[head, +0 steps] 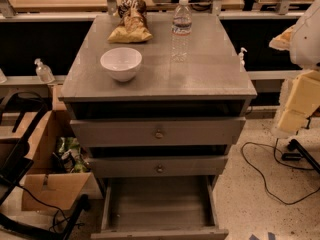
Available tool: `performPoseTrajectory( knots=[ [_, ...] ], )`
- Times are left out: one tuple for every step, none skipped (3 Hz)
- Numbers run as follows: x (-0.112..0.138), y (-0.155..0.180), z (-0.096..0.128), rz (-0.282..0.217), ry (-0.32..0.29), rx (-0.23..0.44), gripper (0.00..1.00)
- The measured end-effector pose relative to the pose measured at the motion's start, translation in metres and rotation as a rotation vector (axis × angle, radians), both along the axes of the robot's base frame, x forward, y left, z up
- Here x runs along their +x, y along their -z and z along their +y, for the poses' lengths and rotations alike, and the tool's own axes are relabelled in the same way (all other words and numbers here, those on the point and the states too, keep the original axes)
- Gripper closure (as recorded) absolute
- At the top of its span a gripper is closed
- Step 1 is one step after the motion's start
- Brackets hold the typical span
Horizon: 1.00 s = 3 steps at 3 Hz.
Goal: Close bottom drawer
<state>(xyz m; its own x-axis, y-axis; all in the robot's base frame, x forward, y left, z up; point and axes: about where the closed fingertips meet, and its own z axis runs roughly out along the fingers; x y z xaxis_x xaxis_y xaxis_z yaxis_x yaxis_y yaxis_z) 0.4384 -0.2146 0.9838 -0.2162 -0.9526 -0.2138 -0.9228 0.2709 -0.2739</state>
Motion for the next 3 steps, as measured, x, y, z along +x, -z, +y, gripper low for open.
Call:
performPoseTrajectory(
  knots=[
    [0.001,0.001,0.001,-0.002,0.0,0.004,0.0],
    [0.012,0.022,0.016,-0.04,-0.005,0.081,0.0],
    [0.002,0.135,0.068,0.059,-0.044,0.34,0.0]
  ],
)
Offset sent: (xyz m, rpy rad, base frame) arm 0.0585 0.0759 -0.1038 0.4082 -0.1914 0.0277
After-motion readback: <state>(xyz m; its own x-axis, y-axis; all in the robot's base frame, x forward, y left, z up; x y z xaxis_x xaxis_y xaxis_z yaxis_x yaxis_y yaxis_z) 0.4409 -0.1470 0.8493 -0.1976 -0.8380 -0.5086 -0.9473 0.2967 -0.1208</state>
